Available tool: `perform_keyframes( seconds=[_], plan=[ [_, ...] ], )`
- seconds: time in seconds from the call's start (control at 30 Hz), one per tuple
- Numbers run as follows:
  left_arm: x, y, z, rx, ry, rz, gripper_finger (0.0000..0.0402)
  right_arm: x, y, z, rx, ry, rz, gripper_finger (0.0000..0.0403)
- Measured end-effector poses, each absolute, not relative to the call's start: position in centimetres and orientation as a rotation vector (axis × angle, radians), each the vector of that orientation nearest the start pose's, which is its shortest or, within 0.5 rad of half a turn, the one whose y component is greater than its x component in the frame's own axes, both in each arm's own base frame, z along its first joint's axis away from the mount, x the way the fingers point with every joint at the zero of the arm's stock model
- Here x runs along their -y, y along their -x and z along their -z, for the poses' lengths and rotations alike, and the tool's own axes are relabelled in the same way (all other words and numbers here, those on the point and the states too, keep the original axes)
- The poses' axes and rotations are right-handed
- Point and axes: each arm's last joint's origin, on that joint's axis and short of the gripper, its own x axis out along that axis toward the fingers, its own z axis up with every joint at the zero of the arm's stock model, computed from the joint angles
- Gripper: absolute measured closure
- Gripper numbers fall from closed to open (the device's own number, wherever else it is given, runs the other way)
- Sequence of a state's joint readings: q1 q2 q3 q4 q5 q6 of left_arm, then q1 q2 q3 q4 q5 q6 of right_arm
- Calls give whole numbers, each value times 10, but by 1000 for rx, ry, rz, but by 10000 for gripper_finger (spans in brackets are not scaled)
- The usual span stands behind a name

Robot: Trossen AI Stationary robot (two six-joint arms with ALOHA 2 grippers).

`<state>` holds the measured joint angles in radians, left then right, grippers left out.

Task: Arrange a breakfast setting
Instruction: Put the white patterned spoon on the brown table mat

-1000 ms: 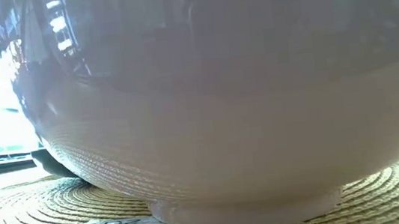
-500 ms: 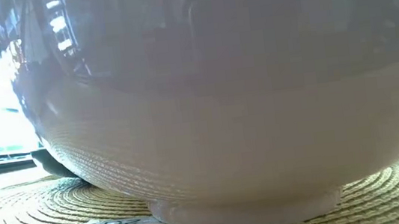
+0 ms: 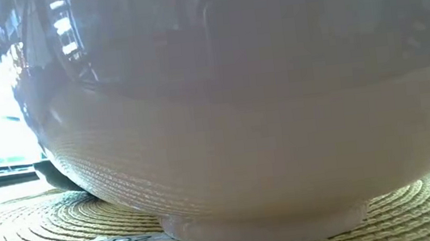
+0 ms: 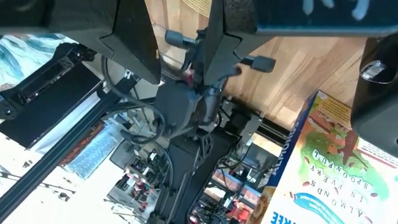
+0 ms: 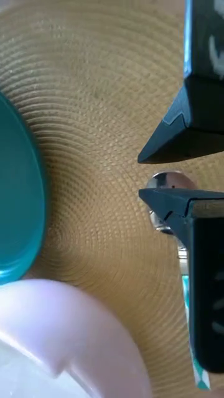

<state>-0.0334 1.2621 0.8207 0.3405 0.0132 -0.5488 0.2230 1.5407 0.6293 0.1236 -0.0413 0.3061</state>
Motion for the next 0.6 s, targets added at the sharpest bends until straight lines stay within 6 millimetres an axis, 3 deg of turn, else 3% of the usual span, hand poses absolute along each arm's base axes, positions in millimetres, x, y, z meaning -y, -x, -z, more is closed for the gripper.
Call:
perform_keyframes(
  seconds=[0.6],
  plan=[
    [10,-283,-295,-114,547,17,289,-65,-275,-135,-885,-229,-146,350]
  ],
)
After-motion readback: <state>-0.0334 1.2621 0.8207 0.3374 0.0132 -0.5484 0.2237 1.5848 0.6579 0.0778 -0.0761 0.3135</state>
